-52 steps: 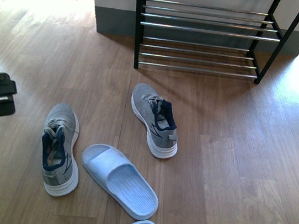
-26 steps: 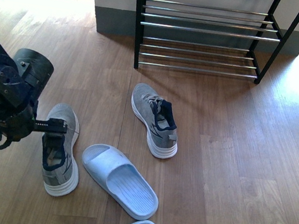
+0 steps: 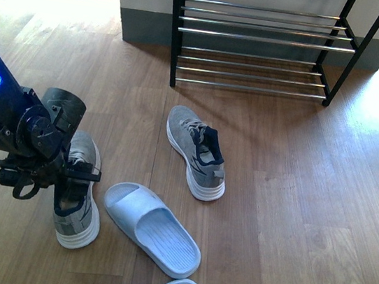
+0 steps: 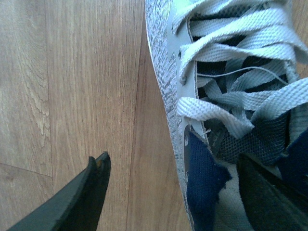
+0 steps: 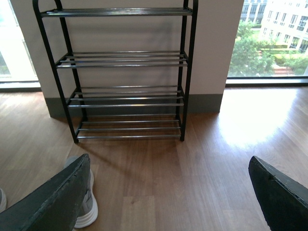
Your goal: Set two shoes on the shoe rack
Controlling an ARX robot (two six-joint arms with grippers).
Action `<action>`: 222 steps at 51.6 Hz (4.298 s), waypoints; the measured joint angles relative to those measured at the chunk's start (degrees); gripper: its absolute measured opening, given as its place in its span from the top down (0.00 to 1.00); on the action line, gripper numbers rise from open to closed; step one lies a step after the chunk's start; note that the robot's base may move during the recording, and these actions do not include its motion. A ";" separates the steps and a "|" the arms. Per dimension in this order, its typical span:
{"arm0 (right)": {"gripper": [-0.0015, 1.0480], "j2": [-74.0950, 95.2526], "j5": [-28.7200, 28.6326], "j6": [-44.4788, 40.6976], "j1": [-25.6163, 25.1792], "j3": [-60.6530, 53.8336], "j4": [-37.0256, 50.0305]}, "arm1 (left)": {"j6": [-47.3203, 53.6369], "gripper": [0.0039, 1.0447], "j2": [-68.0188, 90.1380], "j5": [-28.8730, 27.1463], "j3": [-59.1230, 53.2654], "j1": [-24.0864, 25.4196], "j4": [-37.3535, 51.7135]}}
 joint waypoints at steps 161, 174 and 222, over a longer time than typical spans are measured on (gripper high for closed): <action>0.09 0.07 -0.07 0.00 0.00 0.00 0.00 | 13.75 0.99 -145.61 -28.68 -68.59 -4.79 -6.05; 0.09 23.26 6.54 -5.81 9.77 0.11 17.27 | 13.75 0.99 -145.63 -28.35 -68.61 -4.81 -6.03; 0.09 148.58 1.46 -12.09 7.39 52.50 42.93 | 13.75 0.99 -145.63 -28.39 -68.61 -4.81 -6.03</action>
